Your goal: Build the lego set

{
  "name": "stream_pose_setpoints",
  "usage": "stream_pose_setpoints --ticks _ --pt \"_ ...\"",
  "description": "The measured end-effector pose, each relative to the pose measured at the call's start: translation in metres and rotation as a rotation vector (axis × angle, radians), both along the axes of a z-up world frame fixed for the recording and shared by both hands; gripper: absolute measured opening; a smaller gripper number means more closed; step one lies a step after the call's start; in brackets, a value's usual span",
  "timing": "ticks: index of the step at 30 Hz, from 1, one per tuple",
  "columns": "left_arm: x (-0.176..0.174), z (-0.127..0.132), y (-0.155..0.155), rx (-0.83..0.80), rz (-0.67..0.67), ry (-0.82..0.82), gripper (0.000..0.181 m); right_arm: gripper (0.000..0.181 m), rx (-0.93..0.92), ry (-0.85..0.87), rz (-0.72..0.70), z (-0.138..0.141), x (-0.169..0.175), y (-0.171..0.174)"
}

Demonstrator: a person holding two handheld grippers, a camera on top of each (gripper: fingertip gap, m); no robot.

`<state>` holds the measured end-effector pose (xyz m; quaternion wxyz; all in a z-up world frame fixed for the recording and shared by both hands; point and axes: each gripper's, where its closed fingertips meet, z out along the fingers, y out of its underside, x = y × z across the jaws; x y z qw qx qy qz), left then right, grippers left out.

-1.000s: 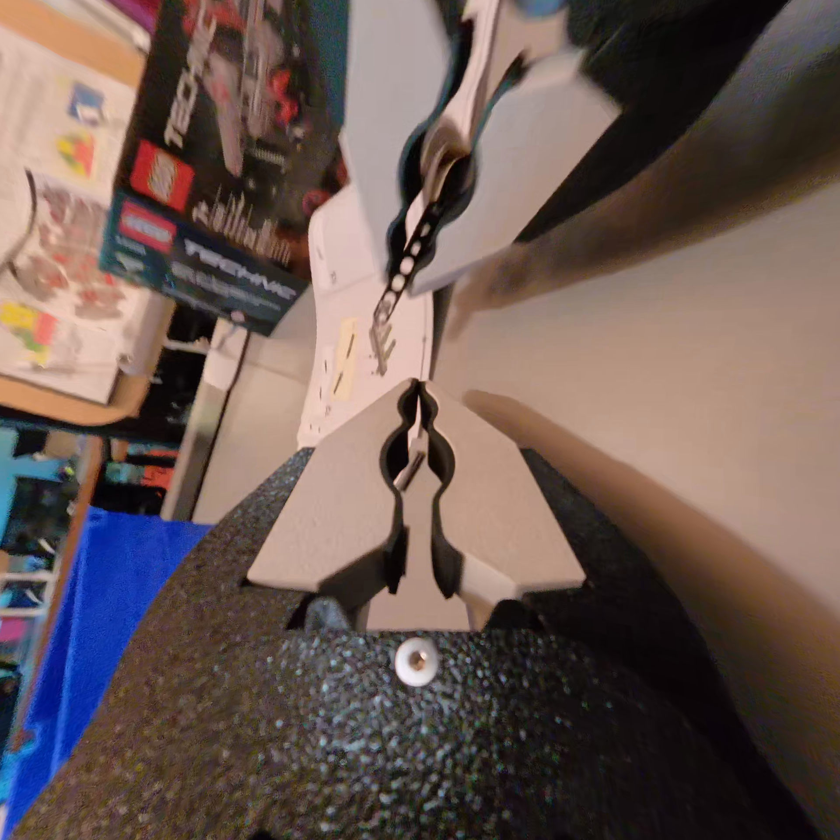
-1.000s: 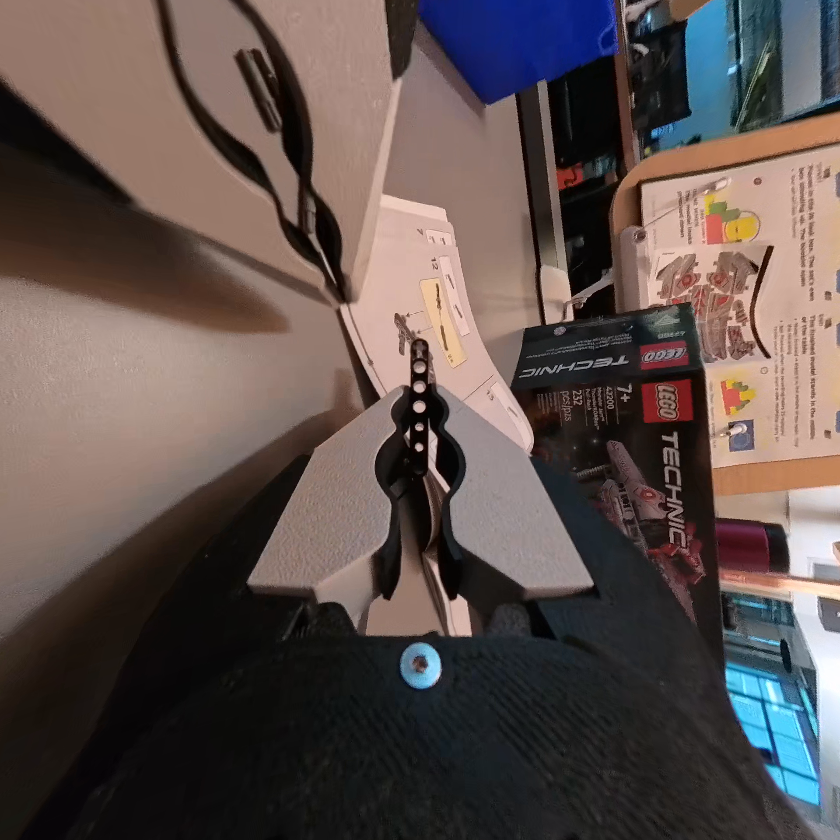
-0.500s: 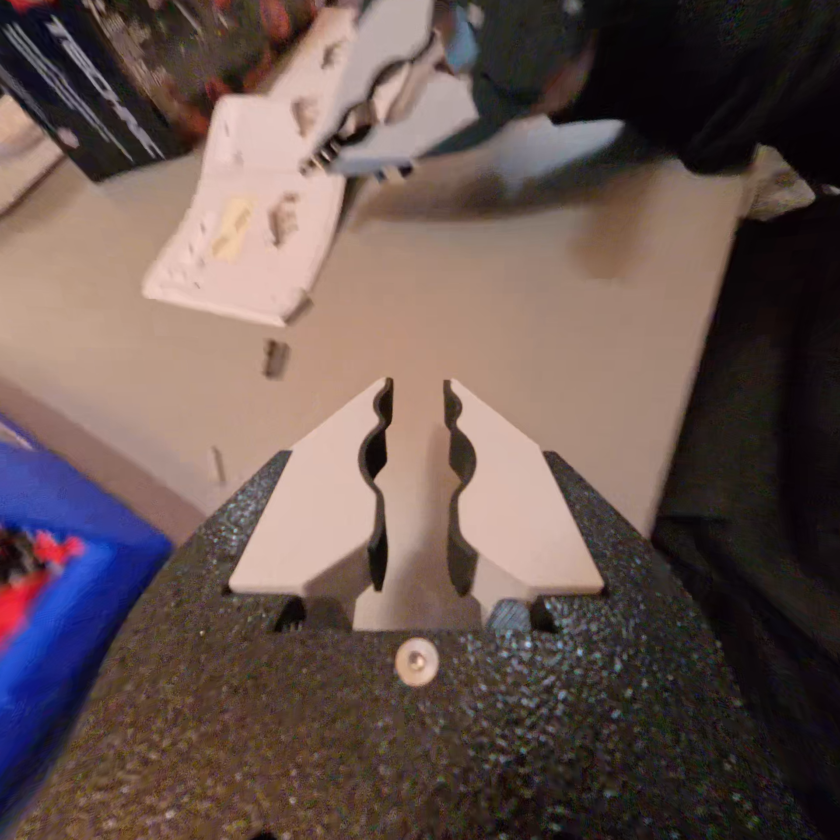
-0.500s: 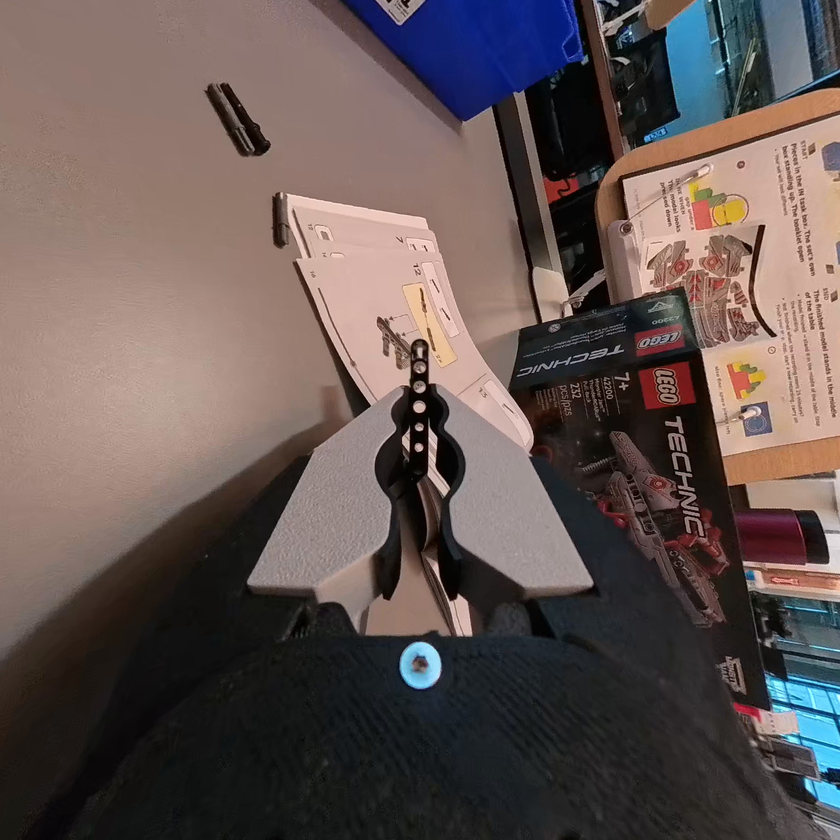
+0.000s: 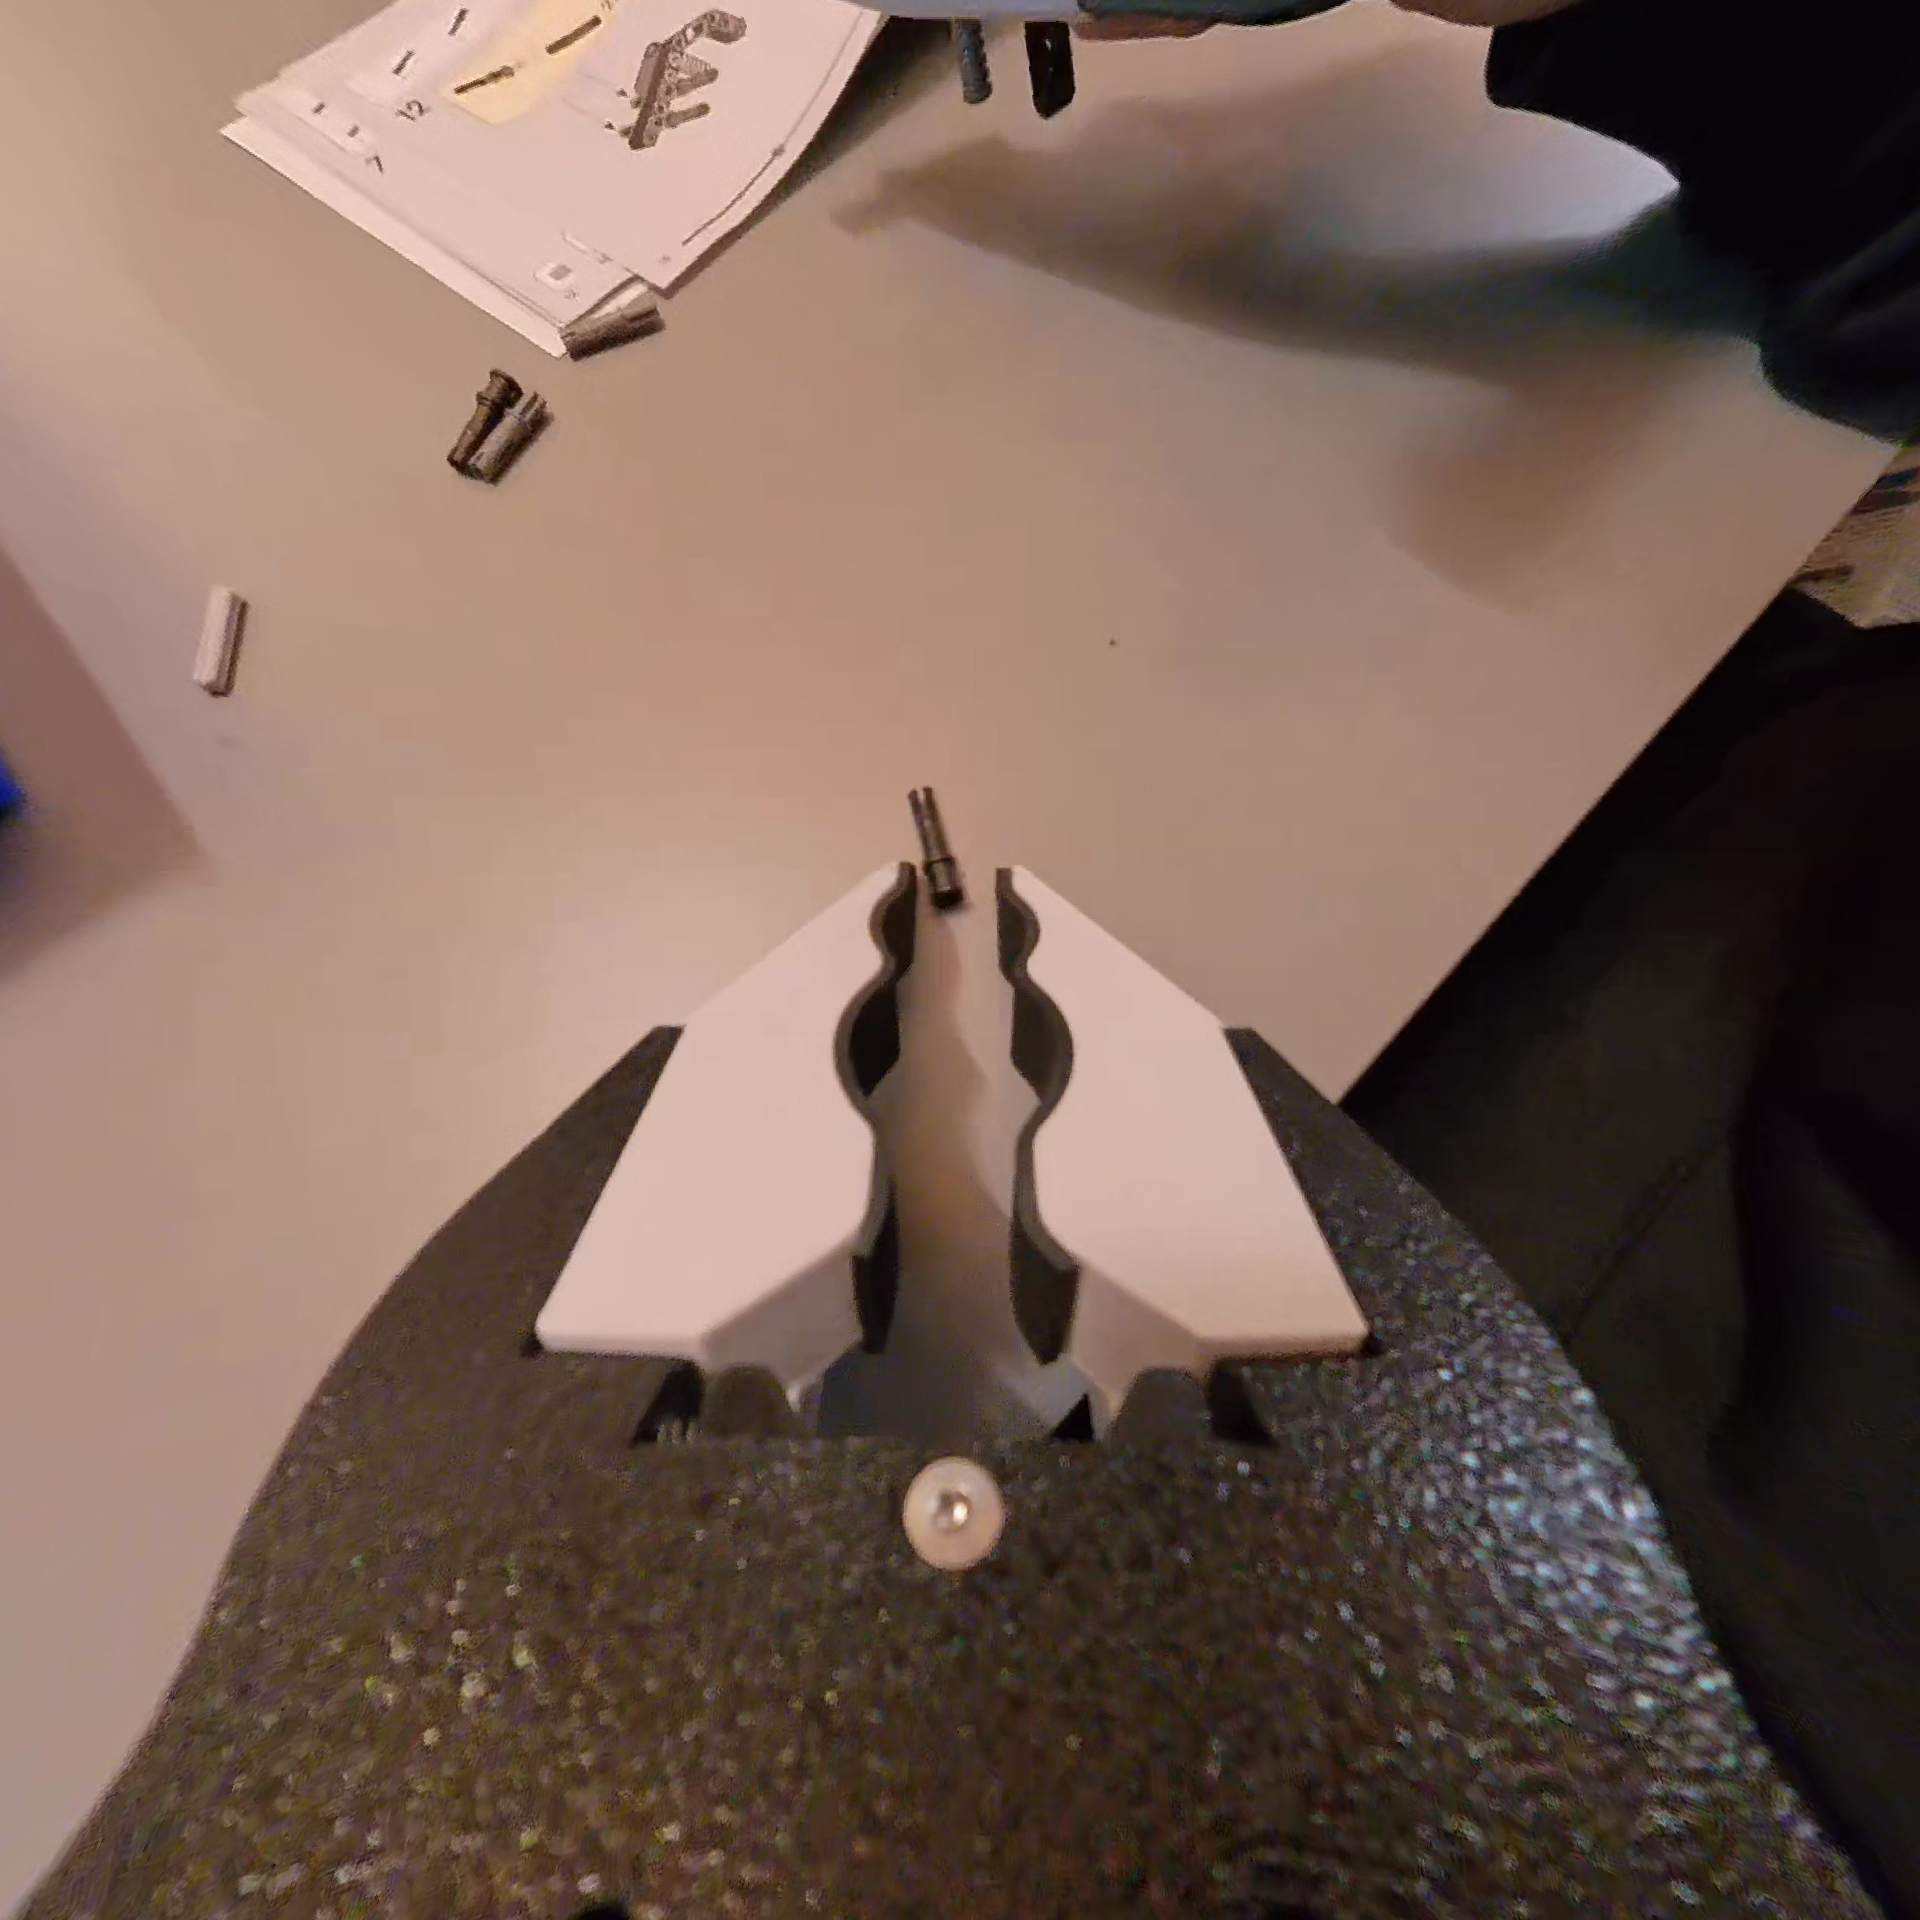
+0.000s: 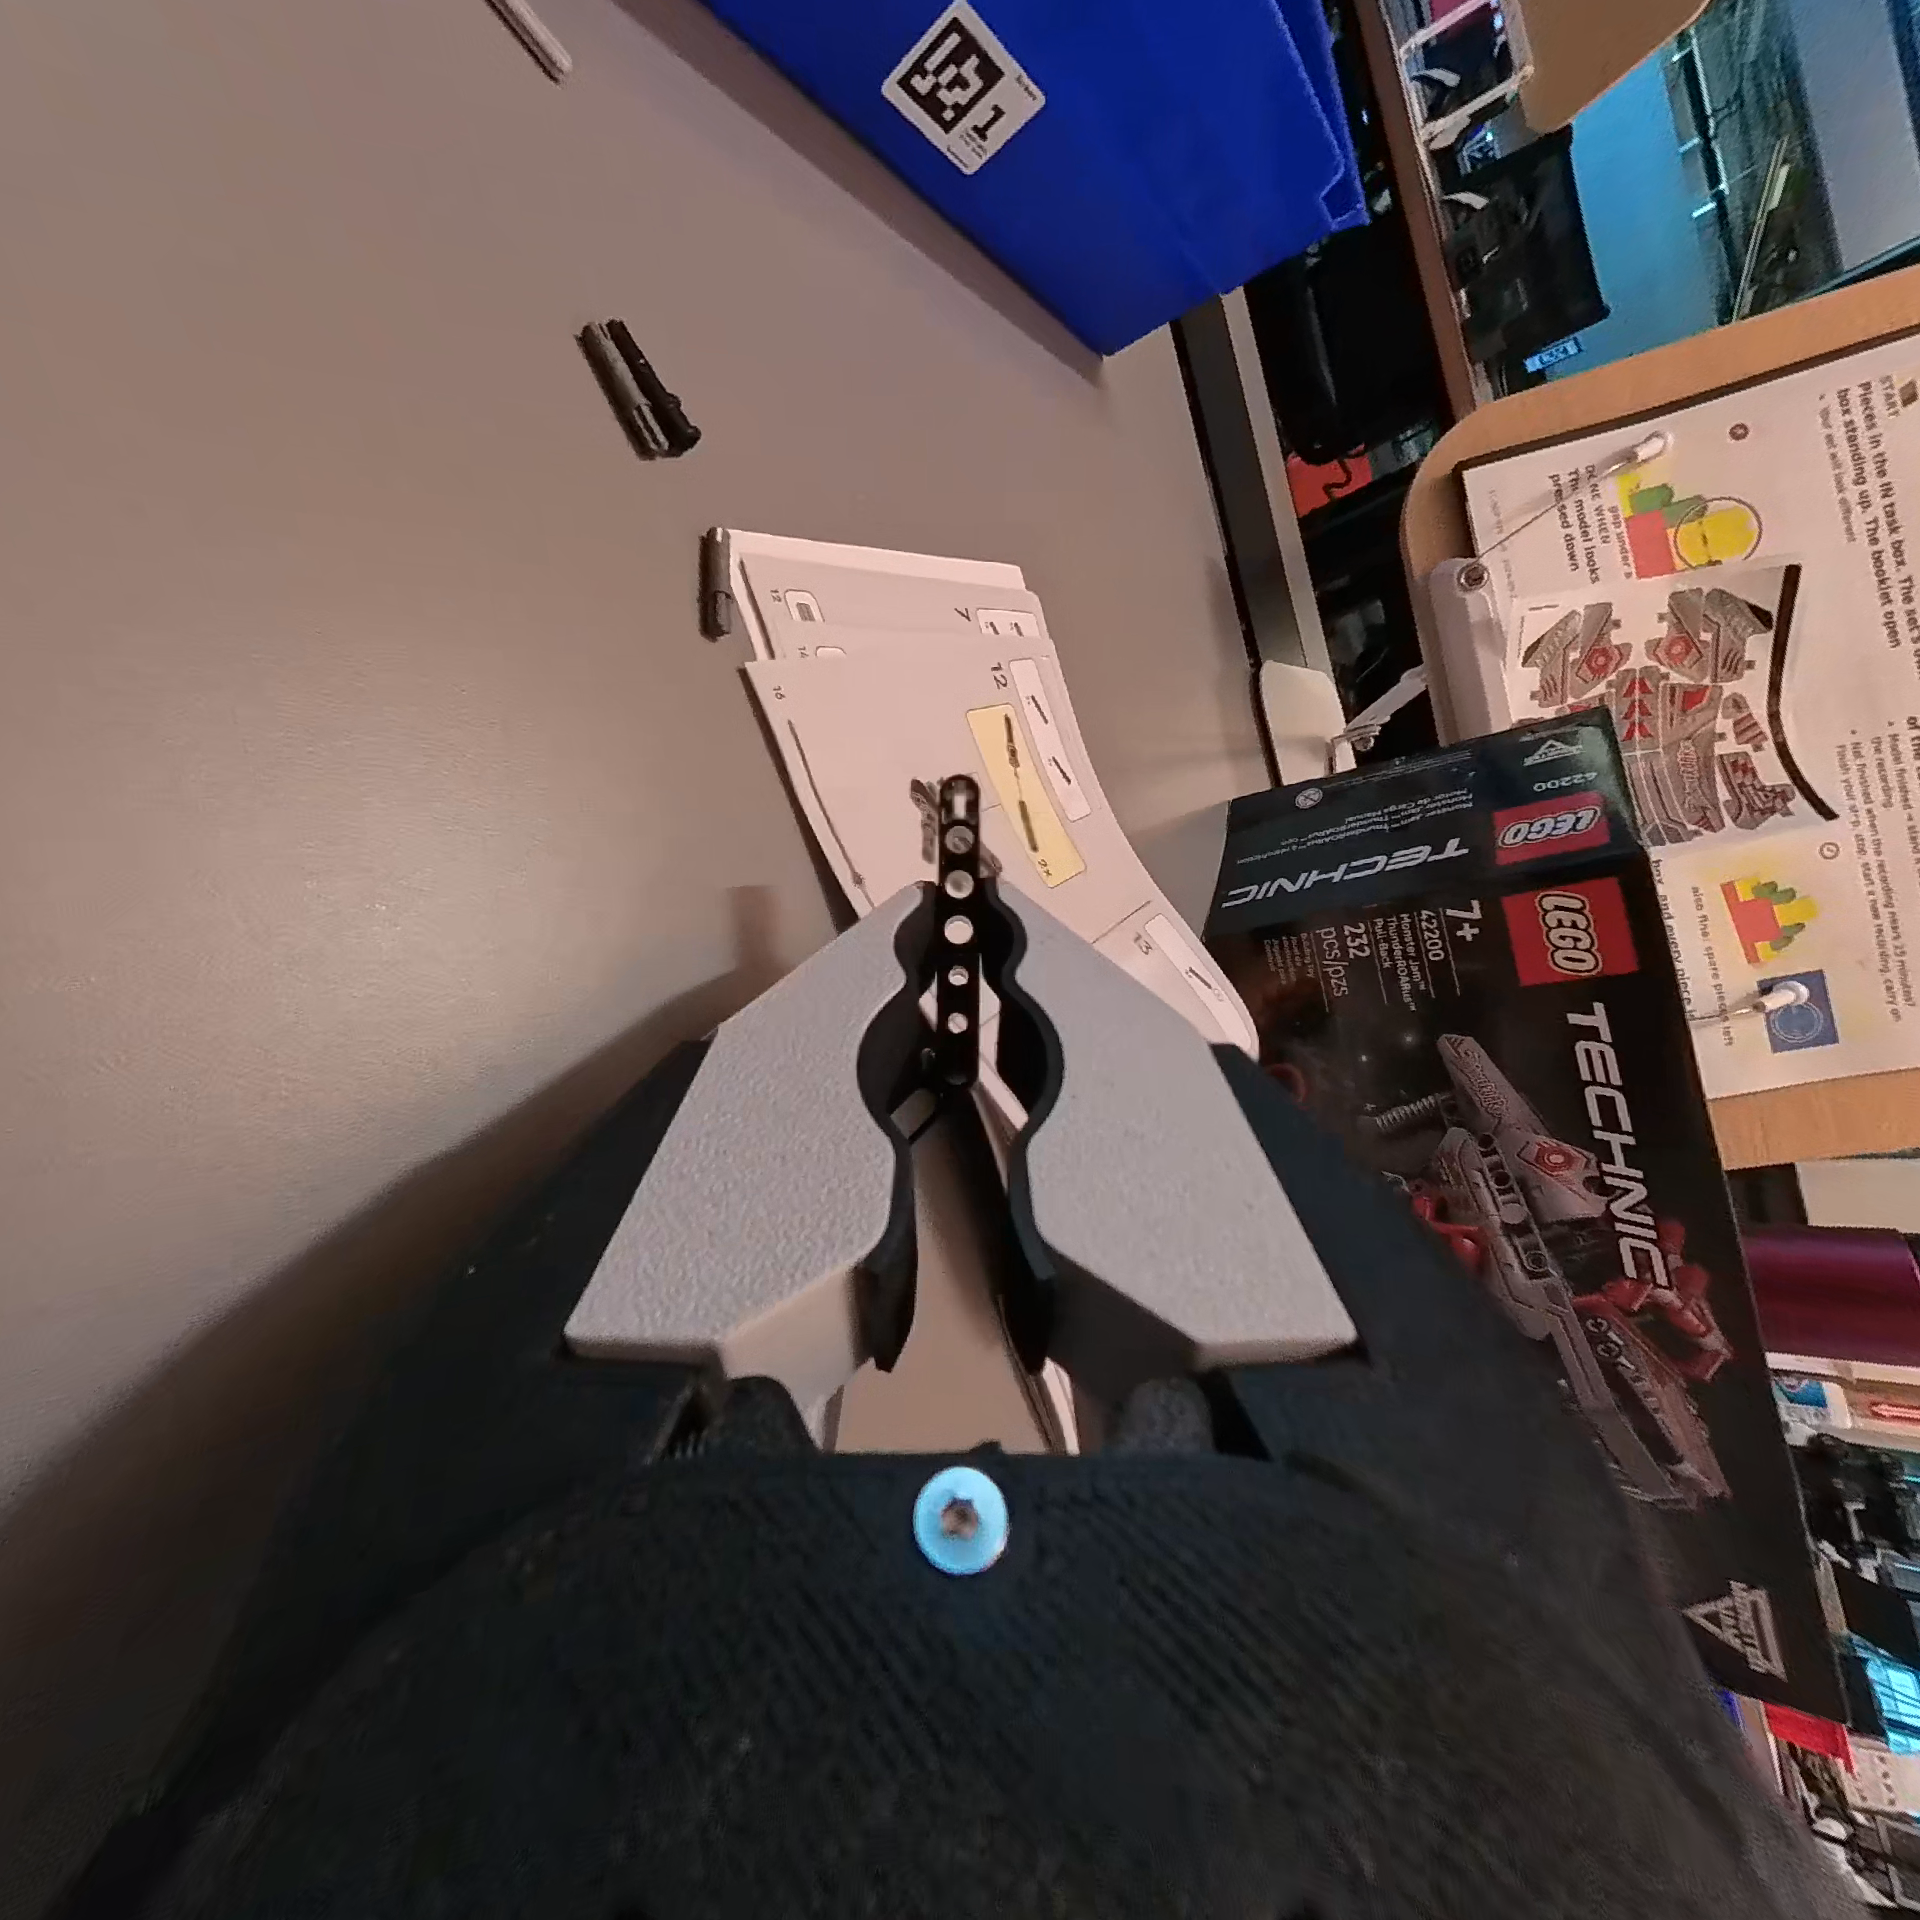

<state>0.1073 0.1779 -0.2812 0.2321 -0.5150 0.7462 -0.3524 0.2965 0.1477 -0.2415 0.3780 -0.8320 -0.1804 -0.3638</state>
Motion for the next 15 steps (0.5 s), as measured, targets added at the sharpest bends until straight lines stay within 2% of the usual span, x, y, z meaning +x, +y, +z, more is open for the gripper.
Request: stream_pose_setpoints --ticks 2,7,11,13,15 --pt "0.002 0.0 -0.001 0.005 0.0 0.0 0.005 0.005 0.015 -0.003 -0.007 0.004 0.001 -0.001" --pt "0.006 0.0 -0.002 0.014 -0.03 -0.01 0.005 0.005 0.02 -0.007 -0.004 0.006 0.002 -0.001" --pt "0.014 0.007 0.001 0.081 -0.04 -0.057 0.004 0.005 0.027 -0.029 0.017 0.008 -0.005 0.003" --pt "0.028 0.026 0.002 0.179 -0.067 -0.152 0.004 0.005 0.047 -0.046 0.011 0.012 -0.006 0.006" --pt "0.046 0.045 0.004 0.344 -0.11 -0.196 0.004 0.005 0.063 -0.071 0.004 0.015 -0.005 0.007"
